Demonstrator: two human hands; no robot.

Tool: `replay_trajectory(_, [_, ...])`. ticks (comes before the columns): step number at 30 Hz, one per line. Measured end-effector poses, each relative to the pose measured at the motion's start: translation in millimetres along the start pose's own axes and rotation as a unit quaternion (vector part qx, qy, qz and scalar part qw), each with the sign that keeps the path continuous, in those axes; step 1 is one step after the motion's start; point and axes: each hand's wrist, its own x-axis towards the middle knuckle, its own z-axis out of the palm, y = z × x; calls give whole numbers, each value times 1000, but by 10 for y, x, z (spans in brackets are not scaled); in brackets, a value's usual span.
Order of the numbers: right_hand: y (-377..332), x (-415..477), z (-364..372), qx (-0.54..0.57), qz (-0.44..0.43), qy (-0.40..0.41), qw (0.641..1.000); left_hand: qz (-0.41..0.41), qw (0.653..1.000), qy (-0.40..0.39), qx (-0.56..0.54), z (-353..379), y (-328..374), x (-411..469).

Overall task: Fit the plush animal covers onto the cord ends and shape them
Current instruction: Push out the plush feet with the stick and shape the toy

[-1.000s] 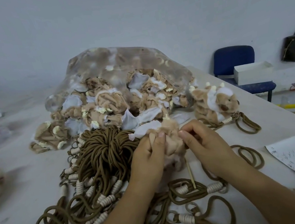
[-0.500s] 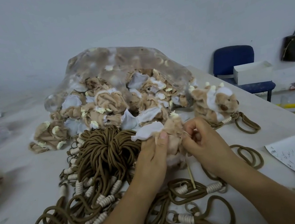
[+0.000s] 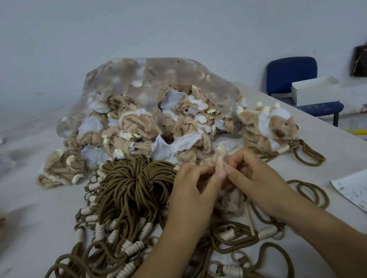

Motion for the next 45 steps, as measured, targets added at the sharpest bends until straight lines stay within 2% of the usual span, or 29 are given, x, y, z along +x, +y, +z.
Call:
replay_trajectory(4, [7, -6, 27, -65, -43, -12, 997, -37, 997, -19, -62, -22, -15, 5])
replay_trajectory(8, [54, 14, 48, -81, -39, 14, 996, -46, 994, -3, -101, -22, -15, 5])
replay_trajectory(11, [74, 17, 63, -86, -35, 23, 995, -86, 980, -22, -180, -17, -17, 3])
replay_trajectory(15, [54, 13, 28, -78, -45, 38, 995, -63, 975, -27, -213, -16, 11, -27])
replay_trajectory(19, [3, 22, 25, -115, -130, 45, 984, -85, 973, 38, -210, -59, -6, -4])
replay_trajectory(21, [-8, 32, 57, -166, -176, 43, 969, -118, 969, 30, -214, -71, -13, 17])
replay_trajectory(23, [-23, 35, 86, -222, -210, 39, 951, -155, 944, -22, -291, -59, 11, 31])
replay_trajectory(25, [-49, 36, 126, -263, -247, 26, 932, -196, 895, -64, -397, -57, 11, 49])
replay_trajectory(27, [-50, 23, 175, -269, -261, -3, 927, -227, 848, -66, -475, -63, -16, 62])
replay_trajectory(29, [-34, 7, 205, -239, -227, -19, 944, -232, 828, -36, -510, -67, -51, 78])
replay_trajectory(30, [-33, 0, 198, -211, -190, -15, 959, -221, 835, -22, -503, -70, -51, 75])
replay_trajectory(32, [-37, -16, 145, -131, -97, -14, 987, -182, 882, -8, -434, -51, -40, 66])
replay_trajectory(34, [-24, -29, 94, -73, -23, -20, 997, -149, 936, -19, -319, -21, -29, 36])
replay_trajectory(37, [29, -6, 80, -43, 41, -4, 998, -110, 960, -66, -249, 8, -23, -2])
replay_trajectory(39, [36, 12, 87, -63, 43, 25, 997, -106, 953, -75, -275, 11, -10, -10])
replay_trajectory(42, [37, 18, 92, -105, -3, 25, 994, -129, 940, -53, -311, 8, -5, 4])
replay_trajectory(44, [43, 15, 103, -111, -7, 24, 993, -166, 904, -39, -393, -7, -12, 32])
replay_trajectory(45, [55, 16, 109, -103, 2, 26, 994, -183, 872, -35, -454, -21, -15, 48])
